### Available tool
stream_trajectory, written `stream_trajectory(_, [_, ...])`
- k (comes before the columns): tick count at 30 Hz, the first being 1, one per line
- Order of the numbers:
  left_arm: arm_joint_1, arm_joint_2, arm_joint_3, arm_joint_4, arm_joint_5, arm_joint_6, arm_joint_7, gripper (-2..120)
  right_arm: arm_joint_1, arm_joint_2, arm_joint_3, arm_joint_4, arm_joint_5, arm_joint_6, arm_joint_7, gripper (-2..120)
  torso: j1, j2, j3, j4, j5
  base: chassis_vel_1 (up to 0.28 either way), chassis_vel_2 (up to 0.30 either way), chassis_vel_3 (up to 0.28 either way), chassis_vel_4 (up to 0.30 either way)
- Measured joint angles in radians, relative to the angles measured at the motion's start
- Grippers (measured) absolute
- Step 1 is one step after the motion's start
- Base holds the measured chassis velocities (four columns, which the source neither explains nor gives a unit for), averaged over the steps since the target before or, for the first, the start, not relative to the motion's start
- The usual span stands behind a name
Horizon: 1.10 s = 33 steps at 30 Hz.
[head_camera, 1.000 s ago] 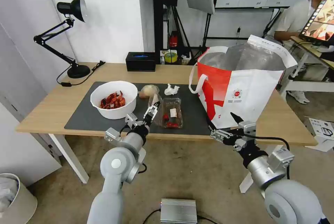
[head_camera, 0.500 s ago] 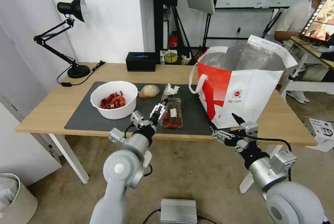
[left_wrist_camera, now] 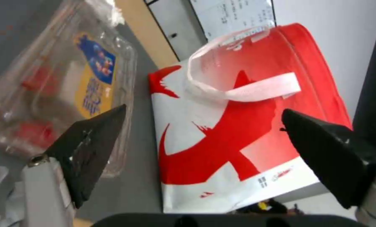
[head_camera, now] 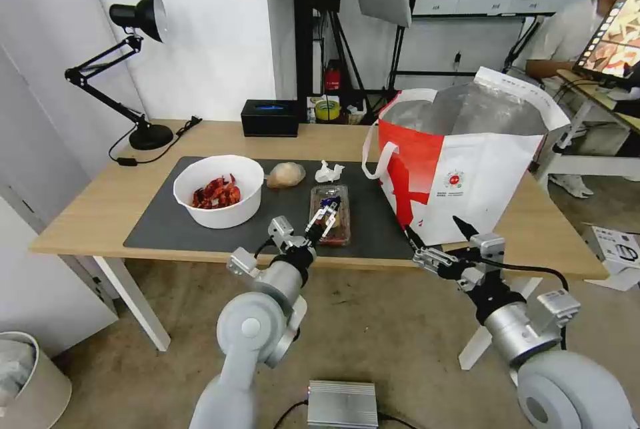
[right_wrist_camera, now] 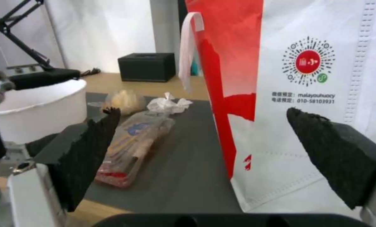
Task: Pick up the trash from the table and place it into the takeout bag.
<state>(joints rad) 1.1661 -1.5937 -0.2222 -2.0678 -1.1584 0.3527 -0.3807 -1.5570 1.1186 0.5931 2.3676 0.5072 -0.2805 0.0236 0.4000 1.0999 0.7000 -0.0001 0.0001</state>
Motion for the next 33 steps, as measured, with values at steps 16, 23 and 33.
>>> stream_trajectory(16, [-0.172,0.155,0.118,0.203,0.564,-0.064,0.206,74,-0.016,-0.009,0.031,0.016,0.034,0.003,0.000,100,0.000,0.000,0.000,0.0001,-0.0002,0.000,0.000,0.000,0.000])
stream_trajectory(23, [-0.230,0.217,0.155,0.263,0.779,-0.079,0.297,47,-0.011,-0.007,0.032,0.013,0.035,0.003,0.001,100,0.000,0.000,0.000,0.0001,-0.0002,0.000,0.000,0.000,0.000])
stream_trajectory(33, [-0.262,0.291,0.178,0.317,0.994,-0.077,0.394,12,-0.005,-0.007,0.033,0.005,0.039,0.004,0.003,100,0.000,0.000,0.000,0.0001,-0.0002,0.000,0.000,0.000,0.000])
